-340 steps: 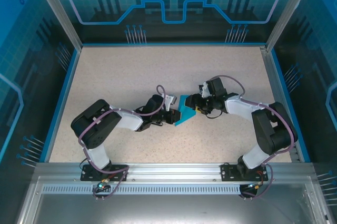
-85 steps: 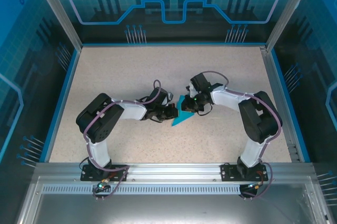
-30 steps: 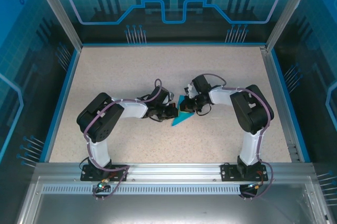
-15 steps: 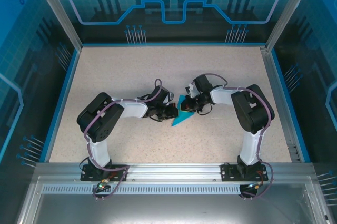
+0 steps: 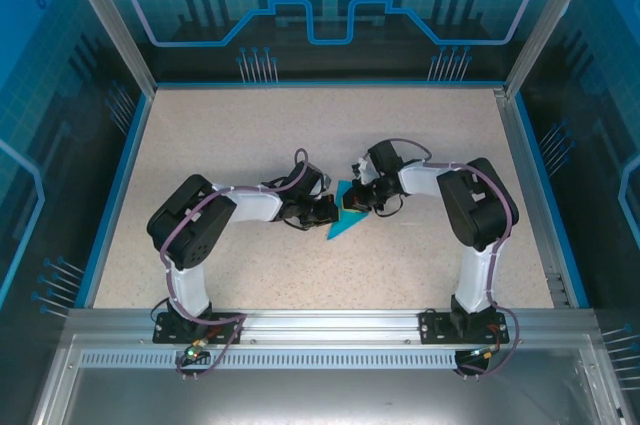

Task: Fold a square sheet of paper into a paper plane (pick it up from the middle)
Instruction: Fourth fold the wing at the center of the table.

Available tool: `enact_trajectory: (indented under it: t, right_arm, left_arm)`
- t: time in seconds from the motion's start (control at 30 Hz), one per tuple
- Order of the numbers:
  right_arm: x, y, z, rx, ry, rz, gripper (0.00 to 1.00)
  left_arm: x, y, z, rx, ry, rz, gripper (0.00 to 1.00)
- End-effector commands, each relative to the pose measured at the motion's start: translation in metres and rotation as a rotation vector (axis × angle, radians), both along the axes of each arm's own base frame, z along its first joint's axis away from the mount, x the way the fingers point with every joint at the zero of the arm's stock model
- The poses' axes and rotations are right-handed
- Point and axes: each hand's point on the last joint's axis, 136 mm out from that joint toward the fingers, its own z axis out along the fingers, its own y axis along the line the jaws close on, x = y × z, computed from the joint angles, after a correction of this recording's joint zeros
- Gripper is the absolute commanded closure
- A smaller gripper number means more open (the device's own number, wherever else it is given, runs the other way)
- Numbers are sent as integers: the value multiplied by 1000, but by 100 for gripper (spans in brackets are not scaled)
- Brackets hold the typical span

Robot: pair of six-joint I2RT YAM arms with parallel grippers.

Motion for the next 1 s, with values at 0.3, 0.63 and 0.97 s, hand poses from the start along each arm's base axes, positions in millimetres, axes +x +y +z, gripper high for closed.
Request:
enact_trajectory:
  t: [0.3, 0.63, 0.97]
  right_arm:
    - [83, -74, -15, -95, -56, -188, 94]
    - [110, -78, 42, -62, -209, -220, 94]
    - [35, -18, 37, 7, -137, -72, 94]
  left_arm:
    - [-43, 39, -59, 203, 210, -14, 100]
    - [-41, 37, -56, 201, 205, -22, 100]
    - [-36, 35, -54, 200, 194, -18, 100]
